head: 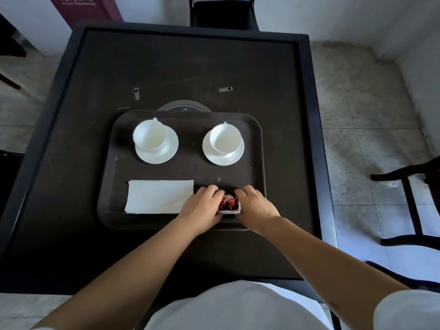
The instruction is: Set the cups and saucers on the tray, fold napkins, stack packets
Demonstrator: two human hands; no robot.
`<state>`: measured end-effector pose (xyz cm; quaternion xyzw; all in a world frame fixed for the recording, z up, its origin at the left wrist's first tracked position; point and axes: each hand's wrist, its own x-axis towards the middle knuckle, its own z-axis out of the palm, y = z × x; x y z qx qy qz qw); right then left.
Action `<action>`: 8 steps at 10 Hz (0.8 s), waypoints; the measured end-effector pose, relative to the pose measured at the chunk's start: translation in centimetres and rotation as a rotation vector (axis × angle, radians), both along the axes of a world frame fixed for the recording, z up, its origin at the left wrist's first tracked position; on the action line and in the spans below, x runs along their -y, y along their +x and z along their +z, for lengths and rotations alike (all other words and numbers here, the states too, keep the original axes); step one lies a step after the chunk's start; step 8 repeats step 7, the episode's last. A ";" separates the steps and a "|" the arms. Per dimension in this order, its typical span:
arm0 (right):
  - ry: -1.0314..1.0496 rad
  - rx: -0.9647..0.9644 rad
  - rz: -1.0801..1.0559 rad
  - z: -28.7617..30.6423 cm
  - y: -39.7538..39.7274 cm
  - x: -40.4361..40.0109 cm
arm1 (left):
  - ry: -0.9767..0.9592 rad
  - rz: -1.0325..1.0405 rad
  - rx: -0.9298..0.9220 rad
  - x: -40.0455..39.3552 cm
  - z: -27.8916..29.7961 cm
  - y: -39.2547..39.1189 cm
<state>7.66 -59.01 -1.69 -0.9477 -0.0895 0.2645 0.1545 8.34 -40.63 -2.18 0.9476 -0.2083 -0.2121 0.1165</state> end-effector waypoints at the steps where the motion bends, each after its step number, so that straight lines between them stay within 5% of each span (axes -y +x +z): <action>1: -0.008 0.003 0.012 0.1 -0.1 0.0 | 0.000 -0.007 0.003 0.1 0.0 -0.1; 8: -0.072 0.075 0.034 1.9 -0.6 -0.1 | 0.036 0.093 0.076 -1.0 1.4 -1.1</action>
